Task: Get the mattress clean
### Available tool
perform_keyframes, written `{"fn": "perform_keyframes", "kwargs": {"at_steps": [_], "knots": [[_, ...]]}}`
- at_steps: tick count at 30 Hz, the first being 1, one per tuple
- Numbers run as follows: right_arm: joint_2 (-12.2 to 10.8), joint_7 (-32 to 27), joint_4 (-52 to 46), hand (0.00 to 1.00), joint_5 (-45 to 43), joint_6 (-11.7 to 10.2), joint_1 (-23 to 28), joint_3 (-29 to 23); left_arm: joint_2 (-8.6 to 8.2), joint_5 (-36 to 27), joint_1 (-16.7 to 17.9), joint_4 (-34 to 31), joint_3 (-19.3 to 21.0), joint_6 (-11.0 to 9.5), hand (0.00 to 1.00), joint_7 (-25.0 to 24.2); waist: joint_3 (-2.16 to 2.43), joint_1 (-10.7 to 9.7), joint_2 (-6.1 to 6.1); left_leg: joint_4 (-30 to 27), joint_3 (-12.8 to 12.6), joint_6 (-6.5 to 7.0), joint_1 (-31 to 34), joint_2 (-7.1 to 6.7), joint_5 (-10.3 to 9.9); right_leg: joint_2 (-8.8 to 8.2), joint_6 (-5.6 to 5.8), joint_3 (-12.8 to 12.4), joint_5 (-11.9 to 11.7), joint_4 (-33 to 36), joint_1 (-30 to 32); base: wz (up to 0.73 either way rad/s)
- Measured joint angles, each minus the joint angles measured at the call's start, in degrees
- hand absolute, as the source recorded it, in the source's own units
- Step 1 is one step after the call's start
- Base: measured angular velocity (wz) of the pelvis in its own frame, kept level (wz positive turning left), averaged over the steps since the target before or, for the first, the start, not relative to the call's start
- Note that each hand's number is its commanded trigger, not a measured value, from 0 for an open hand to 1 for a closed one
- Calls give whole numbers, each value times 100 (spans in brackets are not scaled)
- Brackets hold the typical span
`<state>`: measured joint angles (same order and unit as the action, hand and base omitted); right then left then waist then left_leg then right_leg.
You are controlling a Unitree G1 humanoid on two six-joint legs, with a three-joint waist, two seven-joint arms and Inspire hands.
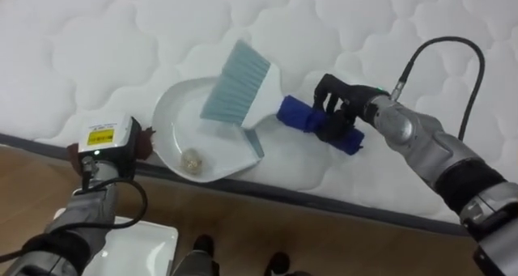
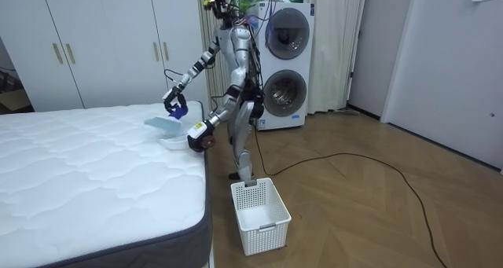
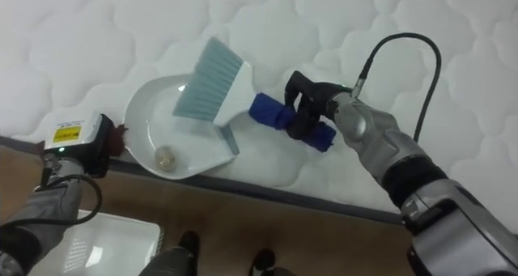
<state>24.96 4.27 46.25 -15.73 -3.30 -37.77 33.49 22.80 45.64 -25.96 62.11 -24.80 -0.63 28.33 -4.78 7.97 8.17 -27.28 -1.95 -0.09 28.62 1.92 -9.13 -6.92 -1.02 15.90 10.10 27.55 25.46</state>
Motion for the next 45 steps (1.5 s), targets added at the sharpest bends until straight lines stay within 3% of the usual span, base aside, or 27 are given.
{"fn": "perform_keyframes", "kwargs": {"at_steps": [3, 4, 8, 9, 10, 13, 15, 16, 18, 20, 22, 25, 27, 30, 33, 35, 37, 38, 39, 40, 41, 42, 43, 44, 45], "knots": [[-1, -60, -7, 0, 15, -66, 200, -505, 5, 5, 204, -18, 174, -51, 100, 31, 17, -9, -18, 61, -49, 0, -205, -2, 0, -4, 23, -46, 16, -4, -157, -4], [2, -128, -19, 0, 37, -96, 294, -822, 1, 11, 323, -32, 321, -81, 100, 31, 60, -17, -51, 65, -66, 1, -246, 0, -1, 0, 26, -74, 20, -18, -196, -5], [32, -376, -34, 0, 933, -103, 609, -1794, -29, 5, 745, -243, 942, -109, 100, 80, 156, -138, -173, 120, -64, 19, -485, -26, -12, -2, 66, -94, 44, -113, -481, 5], [81, -449, -36, 0, 1105, -102, 742, -1981, -44, 6, 974, -434, 1086, -109, 100, 173, 207, -175, -193, 236, -64, 33, -640, -60, -3, -7, 104, -163, 71, -158, -619, 15], [133, -496, -61, 0, 1134, -91, 902, -2176, -65, 8, 1242, -693, 1190, -108, 100, 241, 300, -231, -221, 324, -59, 56, -763, -93, 12, -24, 137, -171, 93, -215, -757, 21], [167, -745, -258, 0, 1593, -87, 1374, -2768, -72, 18, 1664, -1232, 1413, -193, 100, 247, 346, -435, -273, 404, -35, 102, -1079, -172, 35, -49, 222, -202, 218, -310, -1213, 48], [194, -931, -516, 0, 1862, -86, 1676, -3139, -72, 3, 1805, -1512, 1562, -196, 100, 237, 368, -489, -307, 475, 147, 113, -1209, -244, 36, 32, 256, -338, 243, -460, -1445, 57], [235, -1052, -678, 0, 1936, -89, 1864, -3276, -69, 2, 1900, -1692, 1604, -189, 100, 217, 417, -582, -354, 509, 282, 124, -1246, -293, 43, 63, 269, -347, 242, -579, -1593, 66], [271, -1198, -922, 0, 2061, -102, 2206, -3480, -60, -8, 2047, -2026, 1620, -206, 100, 191, 449, -778, -405, 566, 542, 157, -1341, -403, 76, 134, 296, -463, 256, -776, -1892, 94], [272, -1353, -973, 0, 2236, -100, 2472, -3540, -66, -102, 2133, -2125, 1590, -288, 100, 184, 474, -821, -429, 580, 651, 170, -1466, -466, 85, 204, 317, -623, 273, -915, -2154, 72], [269, -1425, -1195, 0, 2226, -99, 2813, -3591, -69, -99, 2237, -2285, 1697, -303, 100, 76, 483, -733, -438, 577, 752, 175, -1520, -495, 79, 306, 313, -826, 295, -1111, -2350, 32], [256, -1555, -1574, 0, 2227, -100, 3164, -3627, -88, -105, 2570, -2707, 1907, -318, 100, 52, 483, -719, -436, 579, 1007, 156, -1539, -574, 84, 369, 282, -881, 300, -1188, -2454, 40], [242, -1632, -1756, 0, 2216, -101, 3239, -3643, -153, -108, 2786, -2935, 2035, -352, 100, 50, 482, -619, -434, 581, 1012, 142, -1562, -567, 91, 396, 263, -954, 317, -1199, -2483, 15], [224, -1832, -1881, 0, 2233, -138, 3245, -3636, -171, -108, 2878, -2958, 2055, -444, 100, 52, 464, -459, -412, 562, 1221, 81, -1562, -591, 135, 447, 229, -843, 331, -1217, -2622, 31], [217, -2091, -2073, 0, 2336, -275, 3239, -3636, -190, -109, 2909, -2956, 2024, -455, 100, 52, 418, -434, -337, 575, 1573, -29, -1500, -654, 216, 510, 129, -620, 390, -1225, -2664, 61], [210, -2291, -2150, 0, 2306, -401, 3239, -3639, -223, -111, 2918, -2948, 2020, -461, 100, 52, 407, -412, -315, 559, 1787, -123, -1343, -664, 362, 627, 19, -474, 406, -1270, -2690, 86], [211, -2464, -2150, 0, 2294, -479, 3252, -3648, -243, -114, 2916, -2948, 2020, -470, 100, 51, 403, -424, -309, 675, 1784, -162, -1265, -662, 568, 688, -76, -422, 433, -1280, -2682, 89], [211, -2536, -2150, 0, 2285, -505, 3268, -3649, -263, -115, 2913, -2946, 2018, -471, 100, 51, 401, -445, -305, 796, 1719, -154, -1254, -657, 691, 698, -110, -398, 442, -1282, -2657, 129], [212, -2682, -2150, 0, 2263, -609, 3330, -3679, -326, -136, 2887, -2946, 2014, -479, 100, 51, 395, -540, -299, 1125, 1232, -46, -1230, -597, 1038, 657, -179, -139, 468, -1313, -2634, 148], [191, -2812, -2144, 0, 2227, -667, 3363, -3710, -400, -219, 2863, -2937, 2014, -505, 100, 52, 344, -677, -252, 1027, 333, 171, -1125, -404, 1049, 499, -259, 412, 548, -1330, -2619, 143], [138, -2852, -2144, 0, 2219, -665, 3371, -3705, -414, -291, 2869, -2918, 2013, -518, 100, 52, 358, -672, -286, 718, -78, 265, -1076, -287, 820, 466, -264, 673, 557, -1330, -2626, 103], [-4, -2858, -2150, 0, 2222, -665, 3356, -3670, -413, -443, 2868, -2825, 2011, -525, 100, 50, 340, -649, -250, 58, -686, 293, -1052, -36, 294, 451, -264, 1123, 559, -1368, -2665, 70], [-73, -2832, -2153, 0, 2244, -662, 3350, -3605, -412, -531, 2864, -2764, 2013, -523, 100, 28, 360, -682, -277, -431, -1066, 239, -1093, 239, -110, 454, -262, 1587, 571, -1379, -2701, 69], [-76, -2798, -2153, 0, 2280, -656, 3354, -3572, -412, -562, 2865, -2744, 2013, -523, 100, 3, 359, -720, -278, -615, -1200, 184, -1131, 366, -282, 457, -249, 1848, 589, -1376, -2731, 88], [-75, -2735, -2153, 0, 2409, -639, 3353, -3534, -417, -573, 2864, -2696, 2013, -523, 100, -43, 362, -807, -285, -903, -1429, 139, -1199, 626, -555, 463, -226, 2275, 643, -1308, -2788, 109]]}}
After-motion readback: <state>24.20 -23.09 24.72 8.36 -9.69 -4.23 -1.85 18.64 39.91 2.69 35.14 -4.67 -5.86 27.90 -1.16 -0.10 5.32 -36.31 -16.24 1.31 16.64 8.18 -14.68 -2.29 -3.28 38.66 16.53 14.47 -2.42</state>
